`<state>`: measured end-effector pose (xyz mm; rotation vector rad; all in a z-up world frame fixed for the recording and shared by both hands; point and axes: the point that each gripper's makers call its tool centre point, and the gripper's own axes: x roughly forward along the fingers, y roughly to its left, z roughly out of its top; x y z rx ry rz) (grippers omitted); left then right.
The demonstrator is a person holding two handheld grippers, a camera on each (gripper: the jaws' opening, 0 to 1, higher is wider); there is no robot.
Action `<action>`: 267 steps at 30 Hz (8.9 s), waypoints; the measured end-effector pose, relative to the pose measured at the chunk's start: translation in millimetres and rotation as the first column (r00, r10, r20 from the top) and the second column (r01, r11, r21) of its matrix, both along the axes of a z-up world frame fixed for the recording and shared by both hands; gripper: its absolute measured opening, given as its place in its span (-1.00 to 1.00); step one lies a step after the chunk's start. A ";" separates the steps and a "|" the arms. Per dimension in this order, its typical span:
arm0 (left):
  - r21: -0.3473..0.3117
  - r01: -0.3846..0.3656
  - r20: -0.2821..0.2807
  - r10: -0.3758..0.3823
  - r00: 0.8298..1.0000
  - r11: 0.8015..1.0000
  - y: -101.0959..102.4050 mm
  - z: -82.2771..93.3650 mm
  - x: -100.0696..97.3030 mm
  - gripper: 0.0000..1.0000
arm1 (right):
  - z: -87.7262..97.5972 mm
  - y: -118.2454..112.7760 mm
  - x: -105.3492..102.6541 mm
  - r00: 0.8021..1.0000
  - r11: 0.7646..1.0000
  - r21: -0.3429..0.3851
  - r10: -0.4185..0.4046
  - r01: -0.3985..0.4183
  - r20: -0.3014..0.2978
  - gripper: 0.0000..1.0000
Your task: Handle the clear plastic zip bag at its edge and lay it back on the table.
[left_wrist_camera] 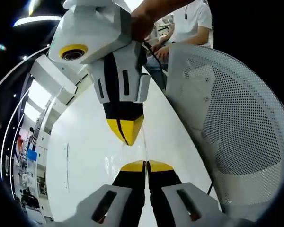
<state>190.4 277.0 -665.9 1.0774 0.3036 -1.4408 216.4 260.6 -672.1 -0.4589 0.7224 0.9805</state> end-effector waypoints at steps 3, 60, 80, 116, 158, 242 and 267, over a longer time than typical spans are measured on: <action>-0.002 -0.006 0.002 0.006 1.000 1.000 1.2 0.7 0.7 -1.00 | 3.9 0.1 2.1 1.000 1.000 0.001 -0.007 0.007 0.009 -1.00; -0.028 -0.166 0.035 0.167 0.985 0.986 18.3 7.0 17.4 -1.00 | 107.3 28.9 23.3 0.927 0.988 0.149 -0.008 -0.052 0.376 -1.00; -0.069 -0.255 0.016 0.256 0.966 0.965 30.5 9.6 21.8 -0.99 | 107.6 32.2 20.9 0.912 0.986 0.146 0.013 -0.080 0.409 -1.00; -0.411 -0.423 -0.156 0.394 0.906 0.808 51.5 93.0 4.3 -0.64 | 67.5 11.7 59.9 0.917 0.992 0.099 -0.111 0.079 0.382 -1.00; -0.355 -0.691 -0.306 0.620 0.723 0.630 134.3 36.4 -16.5 -0.22 | -31.0 -9.6 73.2 0.931 0.945 -0.006 -0.321 0.327 0.172 -1.00; -0.347 -0.803 -0.405 0.695 0.595 0.485 148.8 -8.1 -34.6 0.57 | -11.6 -103.9 -50.7 0.935 0.937 0.227 -0.307 0.264 0.180 0.75; -0.360 -0.822 -0.439 0.698 0.566 0.440 153.8 -9.8 -32.3 0.98 | -14.9 -112.4 -49.8 0.924 0.918 0.257 -0.349 0.303 0.157 0.87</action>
